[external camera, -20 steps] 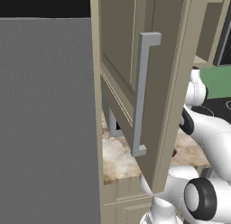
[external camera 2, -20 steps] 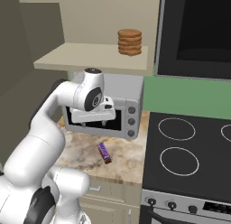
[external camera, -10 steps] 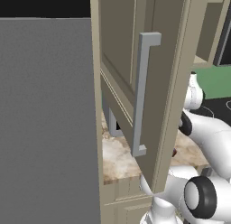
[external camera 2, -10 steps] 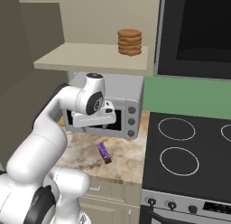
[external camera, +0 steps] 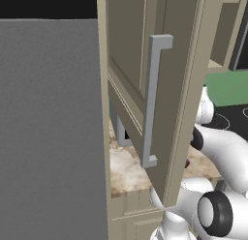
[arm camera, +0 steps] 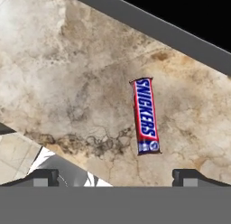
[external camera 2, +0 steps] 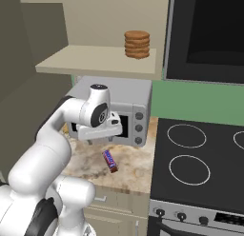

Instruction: Pick the bar and boxed food from the counter and place them in the cabinets closest to them.

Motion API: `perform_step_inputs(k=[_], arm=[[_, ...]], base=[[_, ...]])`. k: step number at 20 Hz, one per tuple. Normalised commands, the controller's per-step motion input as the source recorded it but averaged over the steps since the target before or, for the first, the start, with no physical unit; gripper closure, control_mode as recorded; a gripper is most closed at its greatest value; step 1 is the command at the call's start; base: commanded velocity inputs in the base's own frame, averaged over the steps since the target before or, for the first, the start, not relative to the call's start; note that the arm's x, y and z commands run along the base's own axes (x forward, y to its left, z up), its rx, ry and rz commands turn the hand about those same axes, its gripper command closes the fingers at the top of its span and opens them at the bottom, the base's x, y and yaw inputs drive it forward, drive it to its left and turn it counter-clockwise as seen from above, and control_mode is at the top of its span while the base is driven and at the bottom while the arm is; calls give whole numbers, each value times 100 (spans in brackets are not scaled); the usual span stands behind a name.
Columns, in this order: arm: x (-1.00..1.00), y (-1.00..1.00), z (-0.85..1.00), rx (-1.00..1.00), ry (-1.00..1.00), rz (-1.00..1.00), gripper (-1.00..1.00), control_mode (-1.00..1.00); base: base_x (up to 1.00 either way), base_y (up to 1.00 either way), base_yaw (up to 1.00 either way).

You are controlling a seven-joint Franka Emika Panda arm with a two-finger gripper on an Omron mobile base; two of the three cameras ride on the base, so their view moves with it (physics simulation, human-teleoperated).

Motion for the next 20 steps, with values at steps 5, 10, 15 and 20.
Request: perform_step_inputs(k=[5, 10, 15, 20], arm=[[-1, 0, -30, -3, 0, 2, -100, -100], [-4, 0, -30, -3, 0, 2, -100, -100], [-5, -1, -29, -2, 0, 2, -100, -100], [-3, -3, -27, -1, 0, 1, -100, -100]], base=[[0, 0, 0], [0, 0, 0], [0, 0, 0], [0, 0, 0]])
